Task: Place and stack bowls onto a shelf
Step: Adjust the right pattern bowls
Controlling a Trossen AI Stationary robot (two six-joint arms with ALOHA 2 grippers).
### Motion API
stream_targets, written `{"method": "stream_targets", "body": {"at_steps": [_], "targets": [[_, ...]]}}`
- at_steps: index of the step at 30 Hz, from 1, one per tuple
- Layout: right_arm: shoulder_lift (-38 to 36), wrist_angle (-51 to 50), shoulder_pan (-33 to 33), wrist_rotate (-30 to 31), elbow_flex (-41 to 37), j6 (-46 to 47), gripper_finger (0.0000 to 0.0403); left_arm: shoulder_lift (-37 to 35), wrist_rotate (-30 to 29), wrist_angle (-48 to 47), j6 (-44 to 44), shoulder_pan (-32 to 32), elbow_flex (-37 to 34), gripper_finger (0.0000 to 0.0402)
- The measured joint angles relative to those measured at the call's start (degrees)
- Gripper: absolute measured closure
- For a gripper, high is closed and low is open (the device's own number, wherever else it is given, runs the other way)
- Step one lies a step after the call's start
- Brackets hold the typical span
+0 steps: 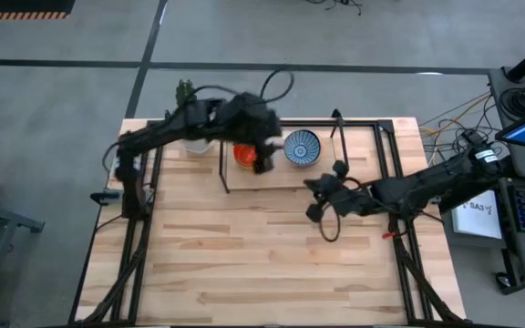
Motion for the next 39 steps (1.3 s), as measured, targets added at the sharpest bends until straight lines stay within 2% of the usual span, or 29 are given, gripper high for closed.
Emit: {"method": "stream_targets", "body": {"at_steps": [3,6,12,17,22,29,34,39], "targets": [[2.24,0.06,-1.95,-1.77,-0.02,0.44,0.0394,-7.13,-1.11,0.74,0.35,-4.68,-6.64,0.0271],[4.13,0.68,-3.63,-1.65,0.0,0.68,0.0394,-15.82,-3.84,4.88,-0.31,-8.92,-16.96,0.0271],[7.5,4.69,-8.22,-4.03,0.04,0.09,0.0394,-33.28,-7.47,22.84,-3.06,-16.58,-41.78,0.0271],[9.08,8.65,-13.9,-9.95,0.04,-2.5,0.0394,-44.26,-8.09,32.6,-3.57,-19.04,-55.13,0.0271],[9.15,9.5,-19.08,-14.15,0.09,-2.52,0.0394,-52.98,-8.16,38.85,-4.03,-19.04,-64.42,0.0271],[8.16,9.24,-23.07,-15.07,0.09,-3.54,0.0394,-62.08,-8.13,45.15,-4.04,-19.04,-74.35,0.0271],[7.08,6.97,-24.84,-15.48,0.09,-3.56,0.0394,-65.16,-8.12,45.1,-5.68,-19.02,-78.88,0.0271],[5.18,6.38,-25.0,-15.71,0.09,-3.84,0.0394,-65.27,-8.05,45.1,-7.54,-19.02,-82.0,0.0271]]}}
